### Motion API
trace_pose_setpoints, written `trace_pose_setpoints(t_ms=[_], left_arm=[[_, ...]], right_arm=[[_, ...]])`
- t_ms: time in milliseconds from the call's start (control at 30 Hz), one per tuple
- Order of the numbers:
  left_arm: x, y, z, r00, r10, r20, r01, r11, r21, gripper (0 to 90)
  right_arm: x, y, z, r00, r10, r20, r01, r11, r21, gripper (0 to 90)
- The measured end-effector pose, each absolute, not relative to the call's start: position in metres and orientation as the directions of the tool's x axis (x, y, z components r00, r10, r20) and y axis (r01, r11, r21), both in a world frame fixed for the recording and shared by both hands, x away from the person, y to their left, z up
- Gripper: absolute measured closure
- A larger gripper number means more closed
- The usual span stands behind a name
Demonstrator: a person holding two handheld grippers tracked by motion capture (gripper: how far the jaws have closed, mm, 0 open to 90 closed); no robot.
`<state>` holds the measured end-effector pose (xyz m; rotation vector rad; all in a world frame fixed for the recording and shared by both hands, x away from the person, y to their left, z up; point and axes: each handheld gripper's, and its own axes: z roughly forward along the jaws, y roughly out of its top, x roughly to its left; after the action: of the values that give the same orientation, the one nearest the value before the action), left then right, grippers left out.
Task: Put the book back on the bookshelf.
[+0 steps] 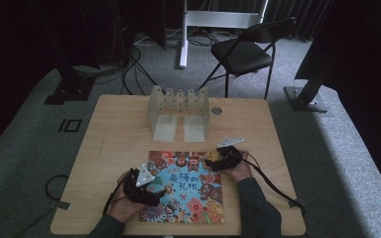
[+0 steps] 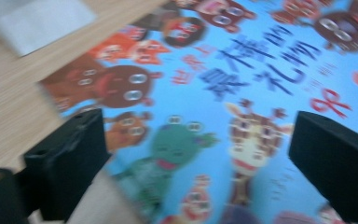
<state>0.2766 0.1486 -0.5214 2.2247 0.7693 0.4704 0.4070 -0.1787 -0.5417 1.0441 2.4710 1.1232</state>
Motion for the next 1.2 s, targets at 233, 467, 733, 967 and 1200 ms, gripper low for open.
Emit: trace_pose_setpoints(t_ms=[233, 467, 733, 967, 1200], left_arm=[[0.256, 0.126, -0.529, 0.824, 0.557, 0.105, 0.321, -0.611, 0.724, 2.4], [0.238, 0.107, -0.533, 0.859, 0.5, 0.112, 0.285, -0.648, 0.706, 2.4], [0.227, 0.089, -0.535, 0.887, 0.441, 0.133, 0.247, -0.699, 0.671, 1.9], [0.221, 0.079, -0.54, 0.894, 0.419, 0.159, 0.22, -0.72, 0.658, 1.9], [0.222, 0.082, -0.538, 0.888, 0.43, 0.161, 0.223, -0.71, 0.668, 2.0]], right_arm=[[0.407, -0.179, -0.542, -0.714, 0.694, 0.094, 0.525, 0.442, 0.727, 20.5], [0.409, -0.181, -0.54, -0.707, 0.695, 0.127, 0.54, 0.416, 0.731, 20.5], [0.41, -0.183, -0.536, -0.702, 0.695, 0.153, 0.543, 0.385, 0.746, 20.6], [0.41, -0.183, -0.535, -0.705, 0.694, 0.146, 0.539, 0.39, 0.747, 21.5], [0.408, -0.181, -0.542, -0.702, 0.703, 0.113, 0.546, 0.43, 0.719, 21.4]])
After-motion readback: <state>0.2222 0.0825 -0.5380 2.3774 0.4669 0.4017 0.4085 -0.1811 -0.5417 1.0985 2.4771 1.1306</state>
